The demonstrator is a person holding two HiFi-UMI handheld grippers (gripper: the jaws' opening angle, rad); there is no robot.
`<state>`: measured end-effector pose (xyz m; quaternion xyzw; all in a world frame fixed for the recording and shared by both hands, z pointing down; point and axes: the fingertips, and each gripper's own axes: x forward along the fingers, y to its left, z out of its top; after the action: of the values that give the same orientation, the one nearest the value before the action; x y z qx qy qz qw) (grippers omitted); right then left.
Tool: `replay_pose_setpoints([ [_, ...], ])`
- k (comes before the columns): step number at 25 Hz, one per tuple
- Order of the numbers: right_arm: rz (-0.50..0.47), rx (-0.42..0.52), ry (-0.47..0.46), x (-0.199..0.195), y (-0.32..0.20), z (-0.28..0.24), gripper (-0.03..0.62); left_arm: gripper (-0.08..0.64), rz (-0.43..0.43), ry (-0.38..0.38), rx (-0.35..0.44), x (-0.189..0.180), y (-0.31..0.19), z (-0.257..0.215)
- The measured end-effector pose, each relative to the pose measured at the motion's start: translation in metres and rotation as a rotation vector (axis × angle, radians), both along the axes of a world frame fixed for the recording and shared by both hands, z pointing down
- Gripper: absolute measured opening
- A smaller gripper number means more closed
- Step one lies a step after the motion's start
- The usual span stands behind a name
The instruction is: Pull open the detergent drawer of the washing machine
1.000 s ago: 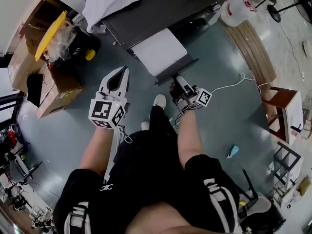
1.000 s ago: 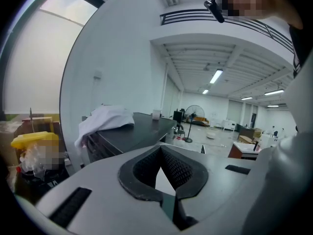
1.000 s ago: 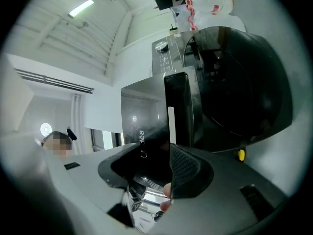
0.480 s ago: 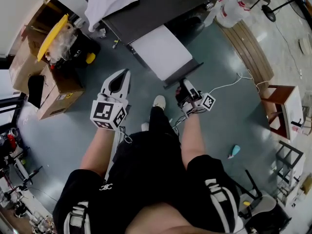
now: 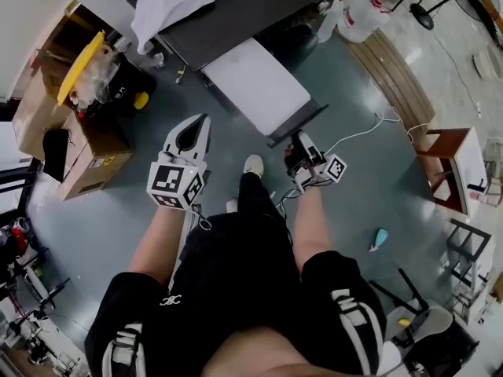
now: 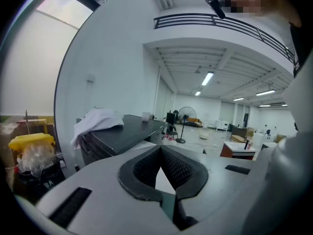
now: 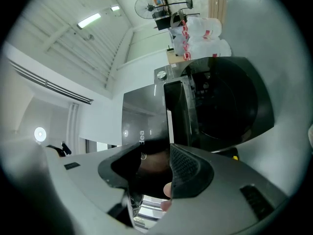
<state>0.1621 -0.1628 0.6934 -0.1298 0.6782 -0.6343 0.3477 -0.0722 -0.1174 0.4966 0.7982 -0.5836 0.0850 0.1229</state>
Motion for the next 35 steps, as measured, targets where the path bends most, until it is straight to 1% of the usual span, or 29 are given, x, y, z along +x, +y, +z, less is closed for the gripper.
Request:
replay_pose_setpoints([
  [4,0.020,-0.041,-0.008,0.003,0.001,0.005,0.187,0.000,0.018,0.005,0.017,0.009,0.005,-0.005],
  [9,0.055,-0.109,0.032,0.004,0.004,0.011,0.190,0.000,0.028,0.008,0.029,0.011,0.009,-0.014],
  [12,0.070,-0.145,0.082,0.005,0.006,0.012,0.190,0.000,0.032,0.012,0.033,0.013,0.013,-0.019],
  [15,0.070,-0.167,0.178,0.008,0.007,0.010,0.187,0.000,0.037,0.018,0.040,0.016,0.017,-0.025],
  [18,0.052,-0.157,0.331,0.009,0.009,0.007,0.176,0.000,0.044,0.022,0.048,0.021,0.022,-0.030],
  [21,0.054,-0.154,0.543,0.014,0.014,0.005,0.176,0.000,0.052,0.026,0.057,0.027,0.026,-0.037],
  [24,0.138,-0.181,0.759,0.032,0.020,-0.006,0.176,0.000,0.057,0.035,0.076,0.033,0.029,-0.047],
  [26,0.226,-0.160,0.924,0.052,0.023,-0.021,0.164,0.000,0.053,0.038,0.092,0.035,0.030,-0.055],
  [27,0.275,-0.133,1.013,0.062,0.025,-0.033,0.148,0.000,0.048,0.039,0.099,0.035,0.031,-0.060],
  [29,0.376,-0.042,1.189,0.080,0.027,-0.066,0.121,0.000,0.035,0.042,0.110,0.036,0.034,-0.067],
  [31,0.473,0.089,1.327,0.089,0.029,-0.112,0.107,0.000,0.025,0.045,0.121,0.036,0.039,-0.075],
  [33,0.559,0.240,1.418,0.090,0.031,-0.166,0.092,0.002,0.021,0.048,0.135,0.038,0.044,-0.085],
  [35,0.644,0.379,1.482,0.085,0.036,-0.220,0.065,0.001,0.022,0.049,0.153,0.041,0.049,-0.097],
])
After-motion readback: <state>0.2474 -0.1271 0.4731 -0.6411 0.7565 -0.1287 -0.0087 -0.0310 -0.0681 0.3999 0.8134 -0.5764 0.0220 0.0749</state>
